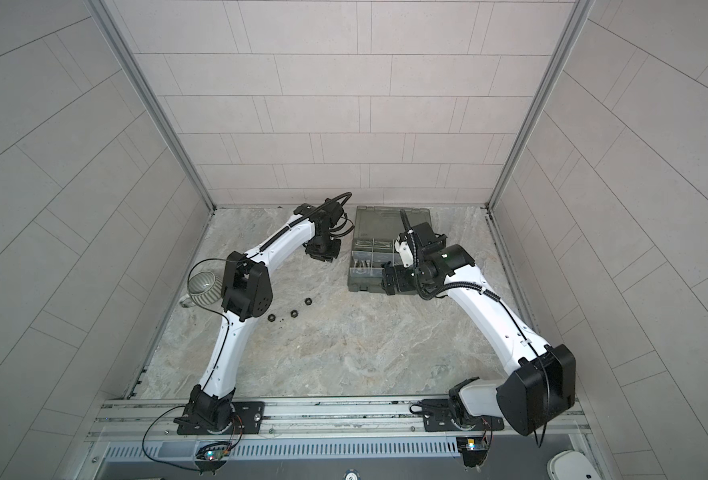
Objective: Sort the screws and nuts into containers
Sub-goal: 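Lift the hex nut with the left gripper and carry it to the box's front compartment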
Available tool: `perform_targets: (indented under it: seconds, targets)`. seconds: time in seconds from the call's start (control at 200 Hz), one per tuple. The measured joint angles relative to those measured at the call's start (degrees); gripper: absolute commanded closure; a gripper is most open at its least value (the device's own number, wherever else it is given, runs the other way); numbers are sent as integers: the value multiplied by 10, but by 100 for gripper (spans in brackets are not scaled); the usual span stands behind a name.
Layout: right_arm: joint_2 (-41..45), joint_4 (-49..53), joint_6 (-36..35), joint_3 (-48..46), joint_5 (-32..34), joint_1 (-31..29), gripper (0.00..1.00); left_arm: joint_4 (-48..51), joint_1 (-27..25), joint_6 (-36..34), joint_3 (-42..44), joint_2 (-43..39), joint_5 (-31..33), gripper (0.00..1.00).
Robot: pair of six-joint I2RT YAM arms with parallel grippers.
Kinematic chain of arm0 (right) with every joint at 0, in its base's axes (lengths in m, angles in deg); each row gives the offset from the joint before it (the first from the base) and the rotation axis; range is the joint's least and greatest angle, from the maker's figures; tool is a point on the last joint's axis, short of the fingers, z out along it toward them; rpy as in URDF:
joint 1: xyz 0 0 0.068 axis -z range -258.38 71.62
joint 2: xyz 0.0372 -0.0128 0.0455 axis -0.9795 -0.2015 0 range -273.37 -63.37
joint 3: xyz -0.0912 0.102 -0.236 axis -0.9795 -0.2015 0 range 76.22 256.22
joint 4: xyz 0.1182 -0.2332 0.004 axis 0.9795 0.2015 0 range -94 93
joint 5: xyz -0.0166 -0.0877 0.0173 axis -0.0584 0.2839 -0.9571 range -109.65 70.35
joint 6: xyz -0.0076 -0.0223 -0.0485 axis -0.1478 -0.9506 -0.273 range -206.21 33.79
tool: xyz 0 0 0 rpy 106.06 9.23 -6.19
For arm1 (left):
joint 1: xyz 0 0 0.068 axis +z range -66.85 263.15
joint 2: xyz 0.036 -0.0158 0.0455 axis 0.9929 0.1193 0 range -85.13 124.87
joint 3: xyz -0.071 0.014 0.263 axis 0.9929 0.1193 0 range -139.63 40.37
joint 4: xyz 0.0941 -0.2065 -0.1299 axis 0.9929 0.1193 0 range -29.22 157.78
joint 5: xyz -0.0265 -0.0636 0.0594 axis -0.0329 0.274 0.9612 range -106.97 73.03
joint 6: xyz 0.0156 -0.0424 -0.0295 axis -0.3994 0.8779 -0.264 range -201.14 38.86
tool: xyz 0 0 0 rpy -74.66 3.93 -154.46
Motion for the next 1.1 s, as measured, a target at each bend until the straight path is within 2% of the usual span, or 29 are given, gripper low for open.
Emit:
perform_targets:
  seconds: [0.265, 0.615, 1.096]
  targets:
    - [78, 8, 2, -54, 6, 0, 1, 9, -53, 10, 28, -51, 6, 88]
    - [170, 48, 11, -97, 20, 0, 1, 6, -134, 42, 35, -61, 4, 88]
    - [238, 127, 8, -98, 53, 2, 1, -20, -145, 70, 35, -39, 2, 88]
